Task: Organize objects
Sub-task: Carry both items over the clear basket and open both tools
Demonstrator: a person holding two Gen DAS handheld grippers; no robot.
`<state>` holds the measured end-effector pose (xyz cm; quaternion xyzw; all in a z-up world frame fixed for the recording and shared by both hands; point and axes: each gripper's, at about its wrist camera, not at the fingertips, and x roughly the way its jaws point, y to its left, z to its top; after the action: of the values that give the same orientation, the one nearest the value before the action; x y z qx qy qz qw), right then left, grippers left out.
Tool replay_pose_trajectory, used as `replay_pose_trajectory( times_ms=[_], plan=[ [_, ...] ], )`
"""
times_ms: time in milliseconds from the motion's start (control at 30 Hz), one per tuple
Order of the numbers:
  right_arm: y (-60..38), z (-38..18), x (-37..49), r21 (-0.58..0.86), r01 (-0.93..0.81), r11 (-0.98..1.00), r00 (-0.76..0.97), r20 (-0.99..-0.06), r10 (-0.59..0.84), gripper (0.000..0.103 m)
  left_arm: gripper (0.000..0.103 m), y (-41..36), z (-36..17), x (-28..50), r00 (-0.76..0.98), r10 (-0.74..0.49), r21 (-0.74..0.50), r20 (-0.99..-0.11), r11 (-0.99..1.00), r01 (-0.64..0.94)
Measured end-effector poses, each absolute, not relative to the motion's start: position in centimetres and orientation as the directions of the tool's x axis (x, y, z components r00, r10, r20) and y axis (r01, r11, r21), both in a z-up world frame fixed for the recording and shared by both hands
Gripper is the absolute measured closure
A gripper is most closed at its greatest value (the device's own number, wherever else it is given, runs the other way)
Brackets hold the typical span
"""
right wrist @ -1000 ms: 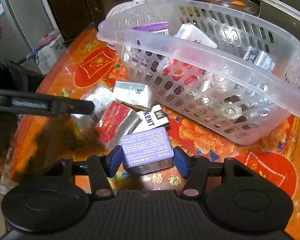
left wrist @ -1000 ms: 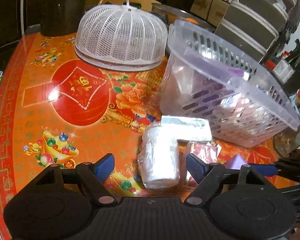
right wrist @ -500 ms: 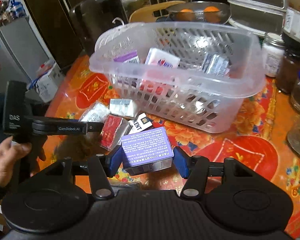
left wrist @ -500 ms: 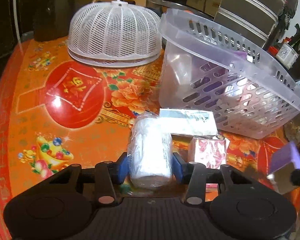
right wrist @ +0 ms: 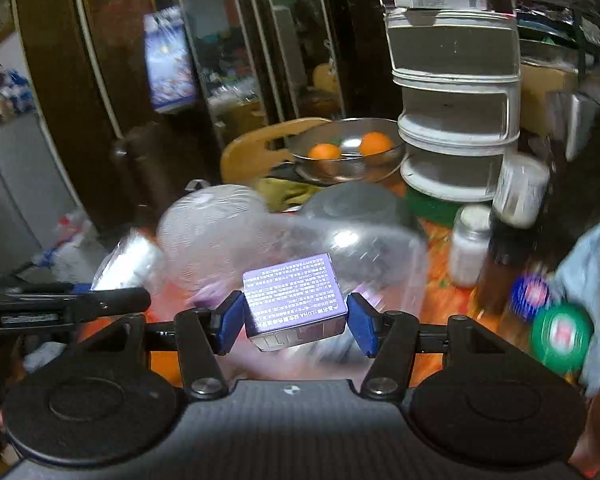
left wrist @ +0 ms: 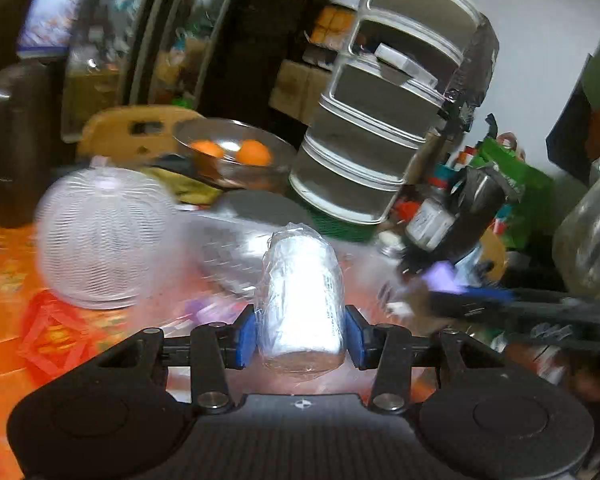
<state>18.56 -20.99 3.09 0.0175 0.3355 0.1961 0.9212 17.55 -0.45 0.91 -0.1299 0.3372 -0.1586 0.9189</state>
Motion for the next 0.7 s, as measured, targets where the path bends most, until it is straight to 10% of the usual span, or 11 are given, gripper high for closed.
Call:
replay_pose_trajectory(
  times_ms=[233, 333, 600, 700],
  plan=[
    [-19.6, -0.1, 24.7, 0.112, -0.335, 0.935, 0.640, -0.702, 0.313, 0.044, 0.053, -4.2, -2.1, 23.2, 0.609, -0.415, -0.402, -0.677, 0.900, 0.167],
    [-19.3, -0.9, 25.3, 0.083, -0.339, 0.937, 0.627, -0.723, 0.291, 0.041, 0.037, -4.0, -3.0, 23.1, 0.614, -0.399, -0.404, -0.681, 0.904, 0.139],
    [-22.5, 2.0, 20.3, 0.118, -0.317, 0.941, 0.715, -0.622, 0.319, 0.000, 0.016, -0.4, 0.1, 16.9, 0.692, -0.451, -0.430, -0.564, 0.876, 0.220],
    [-24.0, 1.8, 16.3, 0.143, -0.334, 0.932, 0.708, -0.614, 0.348, 0.000, 0.016, 0.7, -1.3, 12.6, 0.660, -0.445, -0.382, -0.605, 0.890, 0.250]
  ],
)
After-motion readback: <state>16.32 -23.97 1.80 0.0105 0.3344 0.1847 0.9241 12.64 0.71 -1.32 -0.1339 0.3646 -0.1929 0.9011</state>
